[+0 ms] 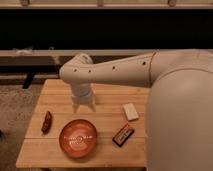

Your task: Knock the bottle over

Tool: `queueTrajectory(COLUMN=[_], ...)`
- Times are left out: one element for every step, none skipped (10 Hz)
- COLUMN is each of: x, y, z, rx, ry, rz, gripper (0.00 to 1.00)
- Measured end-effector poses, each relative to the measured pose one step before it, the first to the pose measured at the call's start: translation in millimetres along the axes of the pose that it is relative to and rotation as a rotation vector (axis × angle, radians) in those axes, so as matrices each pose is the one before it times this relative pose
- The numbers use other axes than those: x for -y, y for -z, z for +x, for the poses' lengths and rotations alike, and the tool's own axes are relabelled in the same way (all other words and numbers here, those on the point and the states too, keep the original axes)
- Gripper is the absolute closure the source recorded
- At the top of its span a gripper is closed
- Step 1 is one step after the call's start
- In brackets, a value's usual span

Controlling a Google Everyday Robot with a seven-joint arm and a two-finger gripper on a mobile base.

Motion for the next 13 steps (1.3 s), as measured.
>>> queueTrajectory(x=[-0.01,0.01,-0.01,0.01,0.0,-0.02,0.01,0.0,0.12,0.87,6.43,12.82,19.99], y=[0.01,0.0,0.0,0.03,-0.02,0.15,-0.04,0.05,0.44,0.38,2.54,2.62,3.74], z=[-0.02,0.0,0.0,0.0,0.02,-0.04,0.02,-0.01,0.04,0.19,-0.96,-2.91,1.73], rx=[0.00004,-0.00003,0.00004,0.00003,-0.00003,0.00029,-0.00008,0.00007,0.00087,0.00183,0.00539,0.01371,0.00822], ry=[-0.00005,-0.00003,0.00003,0.00001,0.00003,0.00002,0.00001,-0.00006,0.00017,-0.00707,-0.03389,-0.03039,-0.04333], rz=[-0.00004,0.00002,0.0,0.0,0.00003,-0.00008,0.00001,-0.00001,0.0011,0.00458,0.0065,0.01178,0.00931], gripper=[0.35,0.35,0.35,0.35,0.35,0.35,0.35,0.35,0.35,0.35,0.35,0.35,0.35])
